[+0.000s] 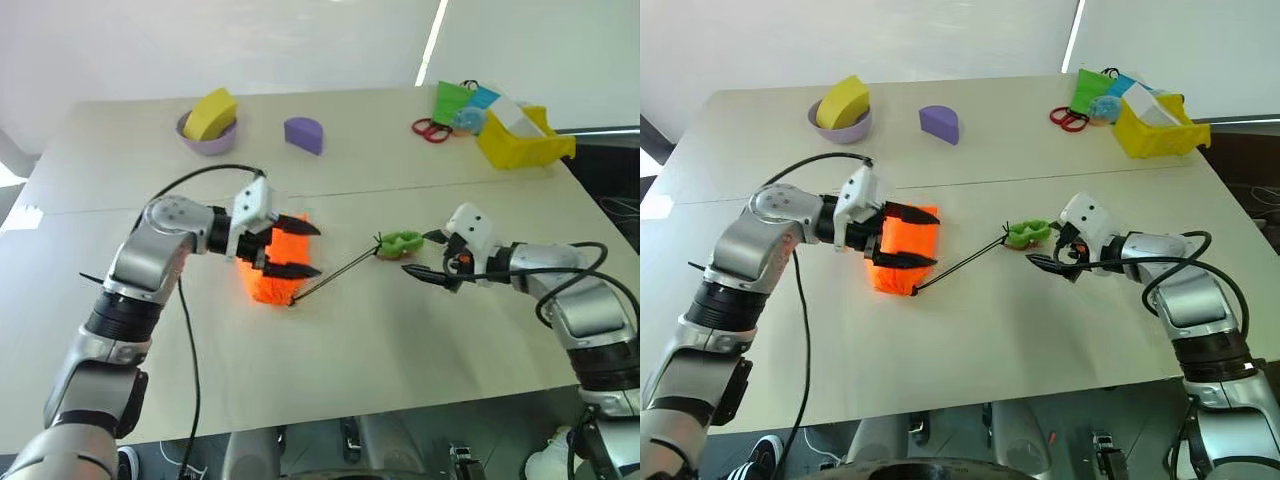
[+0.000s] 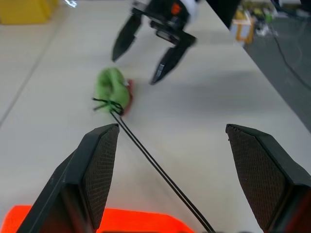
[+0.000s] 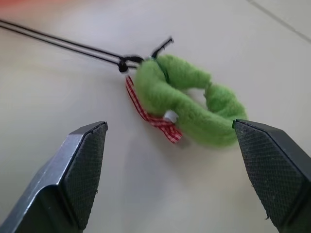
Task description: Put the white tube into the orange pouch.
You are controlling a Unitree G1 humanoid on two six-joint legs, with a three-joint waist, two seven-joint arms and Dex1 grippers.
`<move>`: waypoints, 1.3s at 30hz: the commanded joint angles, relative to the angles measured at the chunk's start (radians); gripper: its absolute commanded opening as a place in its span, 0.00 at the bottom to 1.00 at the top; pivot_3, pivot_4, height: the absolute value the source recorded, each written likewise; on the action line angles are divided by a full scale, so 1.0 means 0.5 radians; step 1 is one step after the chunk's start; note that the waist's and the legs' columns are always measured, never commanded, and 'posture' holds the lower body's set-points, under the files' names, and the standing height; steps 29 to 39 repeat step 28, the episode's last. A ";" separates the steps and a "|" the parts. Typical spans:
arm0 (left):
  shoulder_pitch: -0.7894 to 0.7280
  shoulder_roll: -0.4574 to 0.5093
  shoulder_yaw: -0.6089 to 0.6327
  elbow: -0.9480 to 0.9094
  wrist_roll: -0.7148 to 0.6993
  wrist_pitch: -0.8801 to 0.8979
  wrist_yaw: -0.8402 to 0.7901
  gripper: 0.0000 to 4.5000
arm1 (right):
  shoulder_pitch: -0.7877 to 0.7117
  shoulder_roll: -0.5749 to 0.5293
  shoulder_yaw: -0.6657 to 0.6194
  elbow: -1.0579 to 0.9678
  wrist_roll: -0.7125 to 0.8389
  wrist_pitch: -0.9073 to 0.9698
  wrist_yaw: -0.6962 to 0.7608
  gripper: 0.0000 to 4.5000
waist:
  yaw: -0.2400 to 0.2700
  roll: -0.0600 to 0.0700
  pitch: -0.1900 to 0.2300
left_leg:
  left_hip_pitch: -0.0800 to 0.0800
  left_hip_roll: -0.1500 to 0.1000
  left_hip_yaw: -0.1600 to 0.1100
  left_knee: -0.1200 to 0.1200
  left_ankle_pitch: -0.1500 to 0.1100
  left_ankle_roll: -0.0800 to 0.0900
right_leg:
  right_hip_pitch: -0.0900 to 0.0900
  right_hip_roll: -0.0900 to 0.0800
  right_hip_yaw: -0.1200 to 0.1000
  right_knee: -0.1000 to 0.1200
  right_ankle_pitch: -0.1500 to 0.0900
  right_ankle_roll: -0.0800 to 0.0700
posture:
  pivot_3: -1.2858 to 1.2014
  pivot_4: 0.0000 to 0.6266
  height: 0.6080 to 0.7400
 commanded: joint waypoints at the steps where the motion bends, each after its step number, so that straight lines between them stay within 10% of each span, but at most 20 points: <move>1: -0.005 0.029 0.235 0.049 -0.063 0.000 0.175 0.83 | 0.052 0.037 -0.196 -0.167 0.146 -0.090 0.012 0.99 | 0.008 0.000 0.000 | 0.000 0.000 0.000 0.000 0.000 0.000 | 0.000 0.000 0.000 0.000 0.000 0.000 | 0.52 0.24 0.96; 19: 0.789 -0.028 0.866 0.058 0.092 -0.335 1.170 0.83 | 0.540 0.100 -0.003 -0.695 0.394 0.004 0.078 0.99 | 0.022 -0.006 -0.005 | 0.002 0.006 0.000 -0.001 0.001 0.000 | 0.001 -0.014 -0.001 -0.004 0.007 -0.016 | 0.52 0.24 0.96; 39: 1.015 -0.046 1.004 0.096 0.087 -0.524 1.307 0.83 | 0.516 0.020 0.032 -0.498 0.267 -0.141 0.173 0.99 | 0.011 -0.007 -0.006 | 0.001 0.008 0.004 -0.006 0.000 0.000 | -0.004 -0.021 -0.002 -0.010 0.015 -0.019 | 0.52 0.24 0.96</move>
